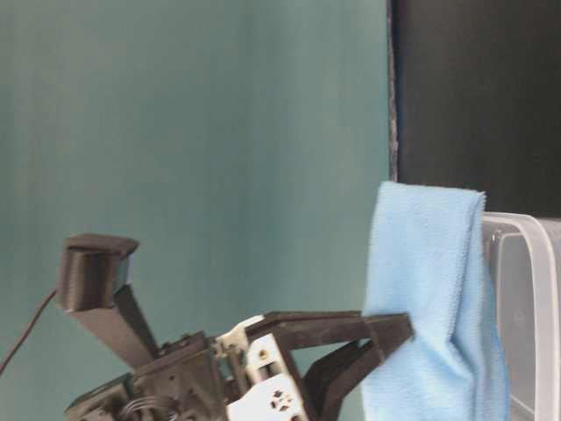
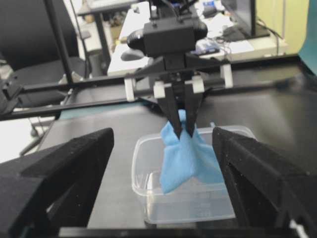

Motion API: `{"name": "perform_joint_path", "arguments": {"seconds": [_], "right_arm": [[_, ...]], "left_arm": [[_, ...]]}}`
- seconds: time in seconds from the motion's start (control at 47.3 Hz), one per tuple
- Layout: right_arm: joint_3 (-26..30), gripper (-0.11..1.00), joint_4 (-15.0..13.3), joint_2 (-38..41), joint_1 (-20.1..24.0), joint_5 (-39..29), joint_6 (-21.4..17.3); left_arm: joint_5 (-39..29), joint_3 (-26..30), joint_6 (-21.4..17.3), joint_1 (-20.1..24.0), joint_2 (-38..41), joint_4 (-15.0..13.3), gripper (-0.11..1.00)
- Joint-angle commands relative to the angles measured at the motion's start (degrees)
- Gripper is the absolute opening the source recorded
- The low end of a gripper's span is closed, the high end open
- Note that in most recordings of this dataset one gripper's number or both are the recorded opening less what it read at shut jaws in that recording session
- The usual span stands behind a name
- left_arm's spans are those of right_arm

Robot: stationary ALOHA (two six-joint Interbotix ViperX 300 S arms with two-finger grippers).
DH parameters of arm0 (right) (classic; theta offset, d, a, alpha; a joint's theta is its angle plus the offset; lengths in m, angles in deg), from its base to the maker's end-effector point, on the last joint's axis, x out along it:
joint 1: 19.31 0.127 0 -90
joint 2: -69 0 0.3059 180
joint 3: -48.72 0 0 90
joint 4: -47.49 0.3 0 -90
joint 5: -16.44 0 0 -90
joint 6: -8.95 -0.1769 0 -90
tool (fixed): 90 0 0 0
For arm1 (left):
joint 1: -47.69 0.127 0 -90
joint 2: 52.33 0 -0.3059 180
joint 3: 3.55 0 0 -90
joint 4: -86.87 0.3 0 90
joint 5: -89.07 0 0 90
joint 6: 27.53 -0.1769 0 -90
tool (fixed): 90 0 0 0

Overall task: Place the blue towel into the container with the left arm.
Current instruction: 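Lift the towel and carry it left over the container, then lower the towel into the container and open the left gripper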

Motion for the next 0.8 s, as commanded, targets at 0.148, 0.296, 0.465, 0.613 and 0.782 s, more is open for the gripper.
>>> {"name": "perform_joint_path", "arguments": {"seconds": [0.148, 0.296, 0.465, 0.613, 0.782], "right_arm": [[0.4, 0.78, 0.3, 0.4, 0.1, 0.5, -0.2], [0.4, 0.78, 0.4, 0.4, 0.1, 0.6, -0.2], [0.4, 0.78, 0.3, 0.4, 0.1, 0.5, -0.2], [0.4, 0.78, 0.3, 0.4, 0.1, 0.5, -0.2], [0.4, 0.78, 0.3, 0.4, 0.1, 0.6, -0.2]], "left_arm": [[0.5, 0.1, 0.1, 0.1, -0.4, 0.2, 0.06], [0.5, -0.4, 0.4, 0.1, -0.5, 0.2, 0.07], [0.5, -0.2, 0.6, -0.1, -0.6, 0.2, 0.4], [0.5, 1.1, 0.9, 0.3, -2.5, 0.2, 0.82], [0.3, 2.9, 1.2, 1.0, -9.6, 0.2, 0.85]]}}
